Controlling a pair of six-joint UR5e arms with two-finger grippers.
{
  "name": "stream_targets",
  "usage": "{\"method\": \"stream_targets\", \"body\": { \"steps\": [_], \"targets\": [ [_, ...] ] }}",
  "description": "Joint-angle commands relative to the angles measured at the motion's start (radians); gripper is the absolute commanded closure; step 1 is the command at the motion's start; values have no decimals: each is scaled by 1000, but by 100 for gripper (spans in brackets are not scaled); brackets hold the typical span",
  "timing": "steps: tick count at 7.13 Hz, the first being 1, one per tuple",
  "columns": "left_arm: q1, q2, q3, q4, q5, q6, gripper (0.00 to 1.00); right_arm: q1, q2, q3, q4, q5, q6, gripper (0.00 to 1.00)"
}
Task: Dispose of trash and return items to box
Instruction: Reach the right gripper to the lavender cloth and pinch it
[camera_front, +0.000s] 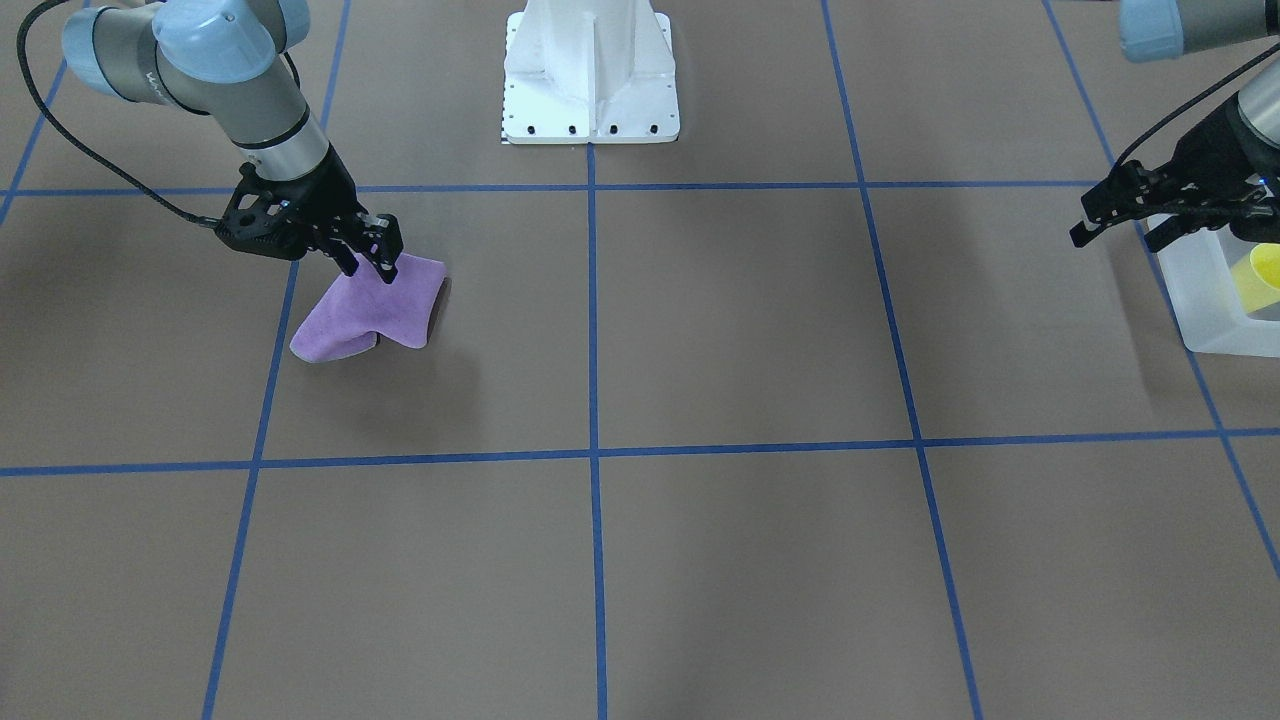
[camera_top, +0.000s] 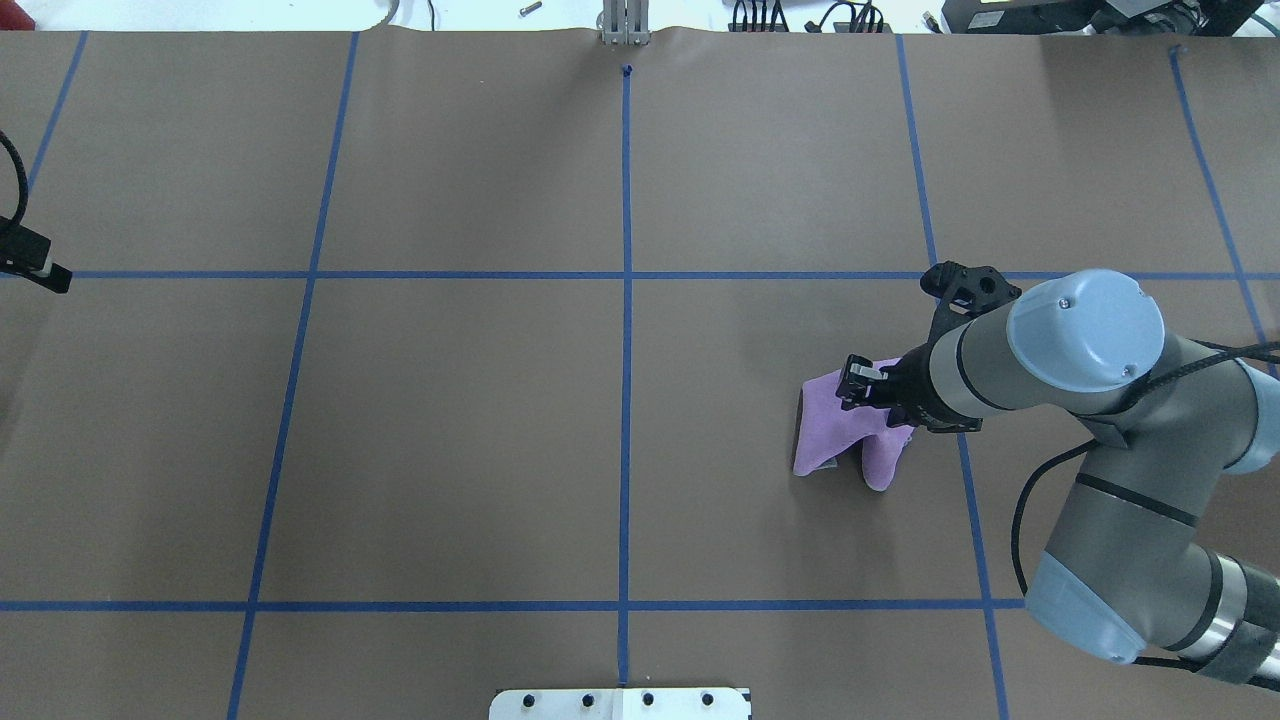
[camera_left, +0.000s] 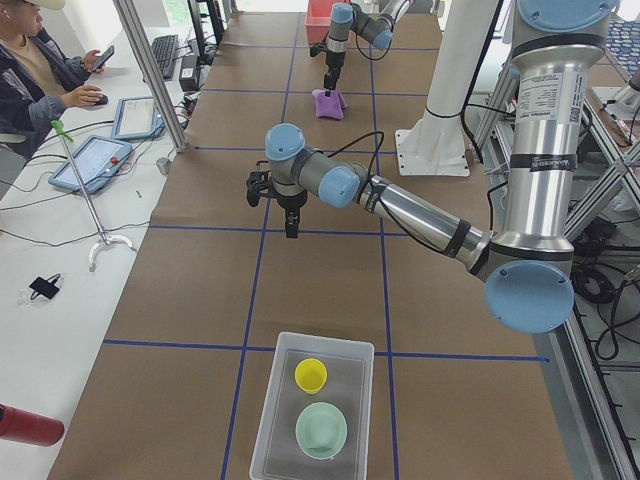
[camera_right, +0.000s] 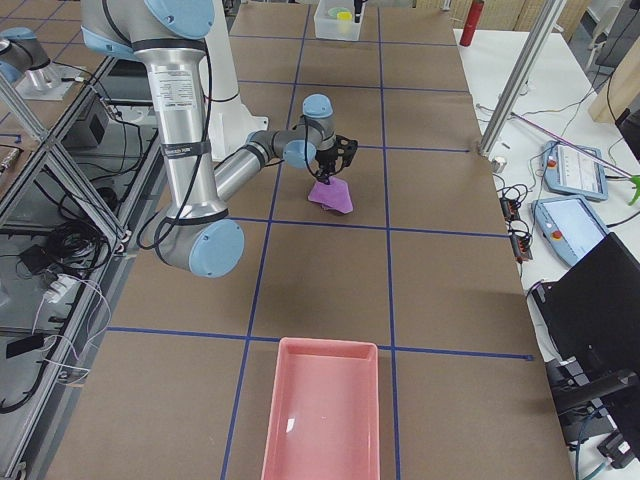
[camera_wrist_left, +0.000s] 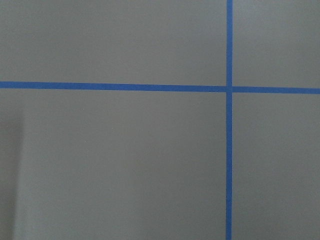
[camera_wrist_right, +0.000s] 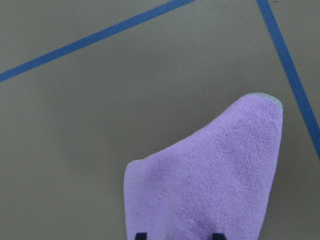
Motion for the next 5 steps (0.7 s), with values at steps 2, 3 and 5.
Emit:
{"method": "stream_targets", "body": {
  "steps": [2,3,5],
  "targets": [
    [-2,5,3,0,0,4,2,8,5,32,-14,43,2,100],
    [-3,5,3,0,0,4,2,18,5,35,-17,48,2,100],
    [-3,5,9,0,0,5,2,150,-6,171,-203,127,-40,100]
  ]
}}
